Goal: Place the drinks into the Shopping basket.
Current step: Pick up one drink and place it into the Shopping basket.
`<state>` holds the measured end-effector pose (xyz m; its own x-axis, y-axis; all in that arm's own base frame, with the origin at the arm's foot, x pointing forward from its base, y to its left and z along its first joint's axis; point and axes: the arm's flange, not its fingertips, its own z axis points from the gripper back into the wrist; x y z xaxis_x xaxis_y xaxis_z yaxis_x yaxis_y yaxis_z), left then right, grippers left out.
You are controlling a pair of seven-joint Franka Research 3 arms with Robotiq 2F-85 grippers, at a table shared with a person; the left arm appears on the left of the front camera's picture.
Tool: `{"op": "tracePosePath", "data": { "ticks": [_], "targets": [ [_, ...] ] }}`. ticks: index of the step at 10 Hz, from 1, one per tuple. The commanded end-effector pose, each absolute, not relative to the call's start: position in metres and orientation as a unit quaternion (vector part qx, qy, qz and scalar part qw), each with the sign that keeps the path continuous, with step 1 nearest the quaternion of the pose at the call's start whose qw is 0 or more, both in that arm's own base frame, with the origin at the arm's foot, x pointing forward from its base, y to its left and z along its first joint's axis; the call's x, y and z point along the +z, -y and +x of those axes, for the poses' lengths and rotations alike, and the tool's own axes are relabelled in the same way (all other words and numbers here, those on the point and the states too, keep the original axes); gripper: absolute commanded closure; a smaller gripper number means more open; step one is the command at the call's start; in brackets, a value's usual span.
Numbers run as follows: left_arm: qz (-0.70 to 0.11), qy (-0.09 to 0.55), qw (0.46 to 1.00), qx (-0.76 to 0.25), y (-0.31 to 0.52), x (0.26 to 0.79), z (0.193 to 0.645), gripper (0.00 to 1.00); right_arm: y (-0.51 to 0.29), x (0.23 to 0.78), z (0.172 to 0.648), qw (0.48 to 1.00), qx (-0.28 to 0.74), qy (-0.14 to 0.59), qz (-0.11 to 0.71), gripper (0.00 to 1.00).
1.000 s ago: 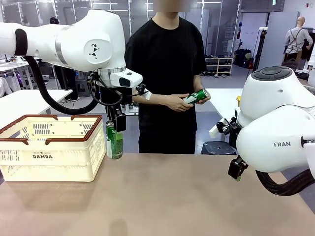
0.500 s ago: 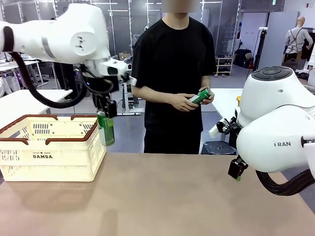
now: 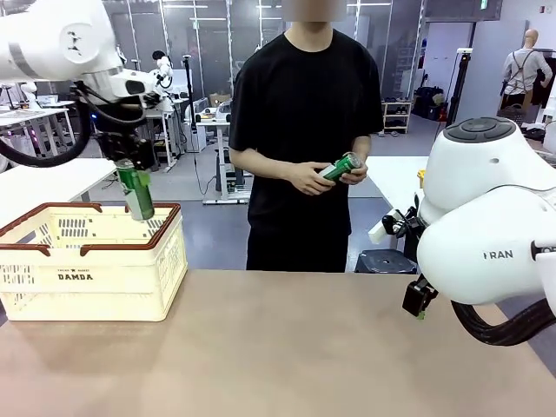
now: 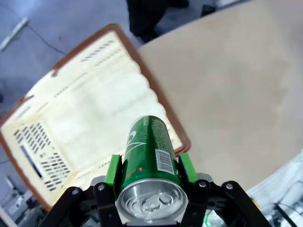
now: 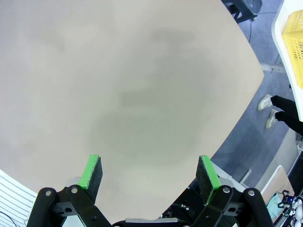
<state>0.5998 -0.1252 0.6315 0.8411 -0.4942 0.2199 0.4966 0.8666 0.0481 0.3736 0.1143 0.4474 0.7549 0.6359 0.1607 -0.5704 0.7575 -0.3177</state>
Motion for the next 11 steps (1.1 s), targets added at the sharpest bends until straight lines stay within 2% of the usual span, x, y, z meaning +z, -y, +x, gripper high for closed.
{"op": "tracePosePath", "data": {
  "ticks": [1,5,11],
  "targets": [
    [0.001,0.109,0.972,-0.207,0.113,0.642,0.612,0.42,-0.113,0.447,0.374,0.927,0.328,0.130,-0.125,0.00],
    [-0.034,0.124,0.974,-0.189,0.063,0.610,0.645,0.42,-0.113,0.447,0.374,0.927,0.328,0.130,-0.125,0.00],
    [-0.050,0.114,0.976,-0.177,0.058,0.546,0.662,0.42,-0.113,0.447,0.374,0.927,0.328,0.130,-0.125,0.00]
  ]
}}
